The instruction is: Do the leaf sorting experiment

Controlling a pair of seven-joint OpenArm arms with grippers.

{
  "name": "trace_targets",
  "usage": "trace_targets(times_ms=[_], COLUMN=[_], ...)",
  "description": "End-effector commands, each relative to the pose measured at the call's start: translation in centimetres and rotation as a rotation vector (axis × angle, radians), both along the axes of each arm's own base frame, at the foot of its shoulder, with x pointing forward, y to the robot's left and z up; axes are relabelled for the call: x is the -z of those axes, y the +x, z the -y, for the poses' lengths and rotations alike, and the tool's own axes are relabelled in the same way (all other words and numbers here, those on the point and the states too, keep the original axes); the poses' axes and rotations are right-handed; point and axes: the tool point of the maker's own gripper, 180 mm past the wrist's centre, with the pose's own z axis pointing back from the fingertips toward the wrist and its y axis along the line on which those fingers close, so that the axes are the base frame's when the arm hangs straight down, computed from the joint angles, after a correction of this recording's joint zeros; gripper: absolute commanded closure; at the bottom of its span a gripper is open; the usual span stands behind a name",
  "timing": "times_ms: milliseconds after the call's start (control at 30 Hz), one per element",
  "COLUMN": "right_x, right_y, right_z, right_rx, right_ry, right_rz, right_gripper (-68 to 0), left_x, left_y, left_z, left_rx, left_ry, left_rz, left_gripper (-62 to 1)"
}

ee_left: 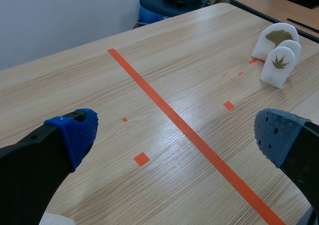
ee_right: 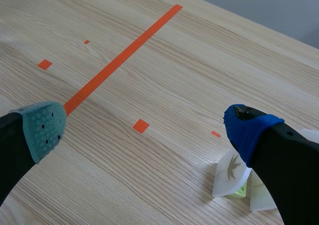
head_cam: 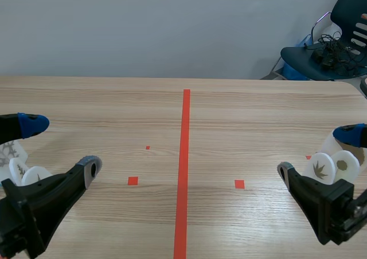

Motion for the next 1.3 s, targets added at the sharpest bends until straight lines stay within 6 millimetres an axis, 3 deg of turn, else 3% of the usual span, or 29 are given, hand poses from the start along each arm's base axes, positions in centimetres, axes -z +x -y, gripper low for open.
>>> trace_targets(times_ms=[0, 967, 1267], right_x=[-1.1, -1.1, -1.1], right_y=[0.6, 0.6, 0.6], right_z=[-0.1, -0.1, -0.1], right_rx=[-0.006, -0.006, -0.006], right_ry=[0.008, 0.008, 0.008], right_rz=[0.040, 0.040, 0.040], right_gripper=[-67.9, -67.9, -67.9], left_x=[-0.6, 0.3, 3.5], left_y=[0.2, -0.2, -2.5], left_z=[0.1, 0.3, 3.0], left_rx=[-0.003, 0.013, 0.084], left_ry=[-0.018, 0.004, 0.007], left_rz=[0.019, -0.023, -0.151], left_gripper=[-62.3, -62.3, -62.3])
